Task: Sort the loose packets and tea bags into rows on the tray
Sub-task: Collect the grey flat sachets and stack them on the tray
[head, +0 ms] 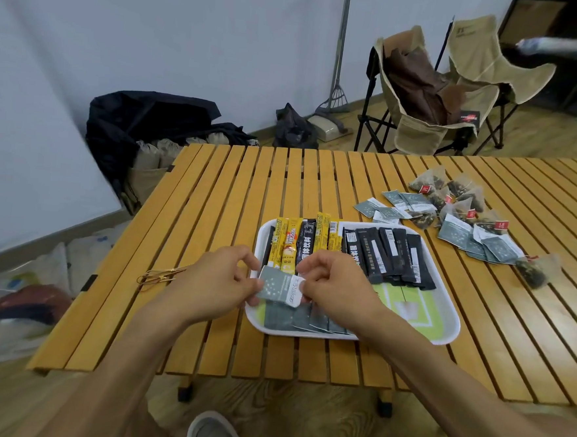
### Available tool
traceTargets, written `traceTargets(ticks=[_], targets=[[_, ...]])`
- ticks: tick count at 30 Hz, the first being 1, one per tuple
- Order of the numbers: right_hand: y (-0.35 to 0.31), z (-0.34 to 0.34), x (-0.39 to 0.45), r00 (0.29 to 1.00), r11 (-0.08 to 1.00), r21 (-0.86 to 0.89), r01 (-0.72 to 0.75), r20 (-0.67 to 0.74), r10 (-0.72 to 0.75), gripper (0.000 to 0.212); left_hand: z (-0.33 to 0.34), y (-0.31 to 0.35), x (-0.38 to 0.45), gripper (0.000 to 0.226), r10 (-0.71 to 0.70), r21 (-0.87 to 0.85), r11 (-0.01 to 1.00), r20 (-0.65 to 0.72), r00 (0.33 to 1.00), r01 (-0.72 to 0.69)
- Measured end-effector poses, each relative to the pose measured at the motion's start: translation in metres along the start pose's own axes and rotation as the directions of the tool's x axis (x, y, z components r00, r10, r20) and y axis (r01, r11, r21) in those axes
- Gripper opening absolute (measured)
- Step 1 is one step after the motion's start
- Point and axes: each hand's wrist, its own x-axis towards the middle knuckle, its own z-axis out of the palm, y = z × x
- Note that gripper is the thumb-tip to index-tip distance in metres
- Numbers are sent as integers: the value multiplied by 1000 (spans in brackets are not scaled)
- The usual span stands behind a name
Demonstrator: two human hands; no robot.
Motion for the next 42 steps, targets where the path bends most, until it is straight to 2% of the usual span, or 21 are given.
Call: traceTargets(ticks=[2,6,9,11,15,18,22,23,26,29,32,35,39,42], targets=[[-2,3,1,1000,991,-133,29,13,-28,29,1,-4,0,11,-33,94,995,1,999,32],[-6,9,4,999,986,-160,39,30,-35,29,3,-6,0,10,-37,147,988,-65,997,46],[-8,9,5,996,993,-105,57,72,-49,29,2,-4,-1,12,12,91,996,-15,1000,-10],[-9,8,6,995,997,-38,68,81,-65,27,1,0,-1,4,42,66,997,28,999,-43],[-6,7,10,1000,992,121,25,-15,-23,18,-1,5,-4,6,-14,-98,995,-13,1000,13],[-4,9,11,1000,998,68,-17,2,16,14,0,6,-8,5,-79,-267,960,43,996,87],[-4,14,15,998,996,-78,46,-37,-49,18,5,6,-8,2,-100,-307,945,57,993,112],[-5,17,16,996,989,-127,71,-48,-77,22,8,5,-7,6,-94,-267,958,53,994,105],[-8,25,18,989,972,-199,124,-52,-137,30,14,-2,-4,20,-44,8,999,19,999,44],[-12,34,21,983,961,-223,167,-43,-181,31,17,-8,-2,22,-59,129,990,10,998,57],[-10,35,21,980,961,-215,174,-57,-190,30,20,-8,-1,18,-67,179,982,13,998,64],[-6,28,19,974,956,-221,192,-76,-213,31,24,-7,-1,20,-71,254,964,-48,996,81],[-1,19,13,975,958,-222,183,-82,-206,31,28,-4,1,18,-39,222,973,-116,992,64],[1,16,10,979,960,-218,174,-68,-193,29,31,3,5,19,43,196,980,-180,983,-6]])
